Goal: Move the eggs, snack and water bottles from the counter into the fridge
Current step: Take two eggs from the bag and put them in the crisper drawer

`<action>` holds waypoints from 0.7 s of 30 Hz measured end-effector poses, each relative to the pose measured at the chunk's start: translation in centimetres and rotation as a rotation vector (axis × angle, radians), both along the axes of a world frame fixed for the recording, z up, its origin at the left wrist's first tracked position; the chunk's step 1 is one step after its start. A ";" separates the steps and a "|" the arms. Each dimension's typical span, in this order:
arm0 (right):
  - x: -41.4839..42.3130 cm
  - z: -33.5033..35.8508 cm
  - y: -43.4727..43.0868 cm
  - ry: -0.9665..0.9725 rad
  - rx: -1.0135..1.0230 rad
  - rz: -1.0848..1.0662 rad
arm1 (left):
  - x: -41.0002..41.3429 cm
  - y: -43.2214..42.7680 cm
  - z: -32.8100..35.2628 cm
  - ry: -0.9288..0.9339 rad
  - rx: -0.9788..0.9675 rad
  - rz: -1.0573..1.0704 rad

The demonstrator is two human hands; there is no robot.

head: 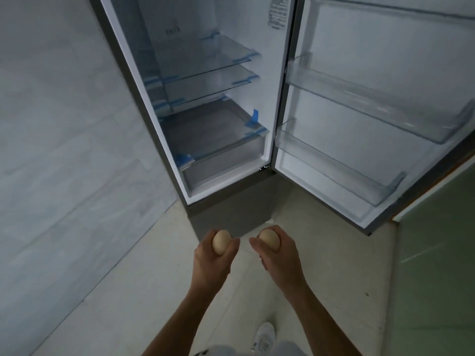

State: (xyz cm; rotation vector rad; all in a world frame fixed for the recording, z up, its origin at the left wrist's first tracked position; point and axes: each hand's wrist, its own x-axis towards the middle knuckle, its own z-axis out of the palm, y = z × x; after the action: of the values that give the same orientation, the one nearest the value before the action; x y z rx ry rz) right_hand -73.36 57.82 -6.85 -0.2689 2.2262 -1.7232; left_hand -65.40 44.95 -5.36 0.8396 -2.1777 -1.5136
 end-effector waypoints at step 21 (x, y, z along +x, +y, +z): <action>-20.8 -2.4 -9.9 -0.068 0.003 0.155 | -18.4 -9.0 -2.2 0.017 0.087 0.220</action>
State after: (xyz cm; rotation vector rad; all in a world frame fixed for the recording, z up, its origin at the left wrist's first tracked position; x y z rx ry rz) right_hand -94.21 47.94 -9.20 -0.3664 2.1009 -1.6238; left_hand -83.78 35.94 -7.53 1.0530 -1.9464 -1.5071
